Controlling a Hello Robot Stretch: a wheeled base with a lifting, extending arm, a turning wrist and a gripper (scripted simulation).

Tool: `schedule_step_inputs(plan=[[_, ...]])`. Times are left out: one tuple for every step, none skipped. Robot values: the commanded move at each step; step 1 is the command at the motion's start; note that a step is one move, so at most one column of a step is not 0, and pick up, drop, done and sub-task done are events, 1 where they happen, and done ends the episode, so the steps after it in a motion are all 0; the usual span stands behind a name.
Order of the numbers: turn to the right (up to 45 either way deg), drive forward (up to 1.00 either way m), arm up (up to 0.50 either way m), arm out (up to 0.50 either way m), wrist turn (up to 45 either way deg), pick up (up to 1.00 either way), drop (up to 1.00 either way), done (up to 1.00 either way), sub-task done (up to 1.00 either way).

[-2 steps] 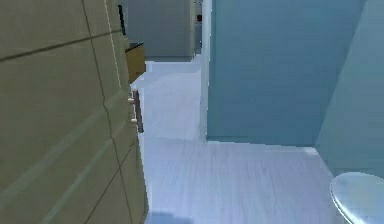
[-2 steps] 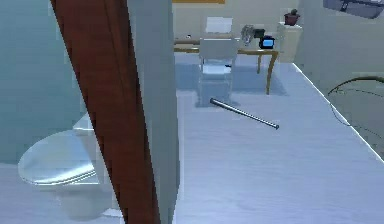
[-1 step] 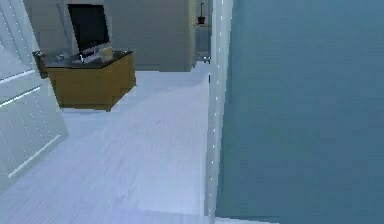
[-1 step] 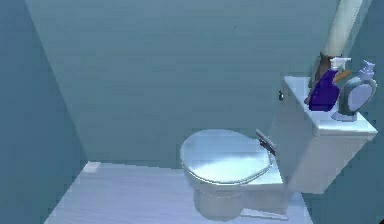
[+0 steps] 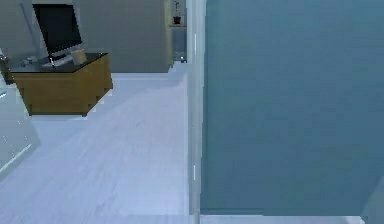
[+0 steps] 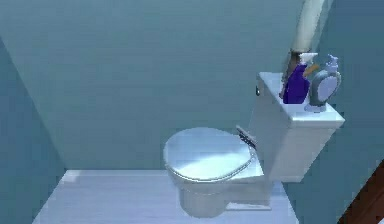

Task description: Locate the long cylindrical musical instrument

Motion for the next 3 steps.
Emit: schedule_step_inputs(plan=[[0.0,0.25,0.0,0.0,0.0,0.0,0.0,0.0,0.0],[-30.0,0.0,0.0,0.0,0.0,0.0,0.0,0.0,0.0],[0.0,0.7,0.0,0.0,0.0,0.0,0.0,0.0,0.0]])
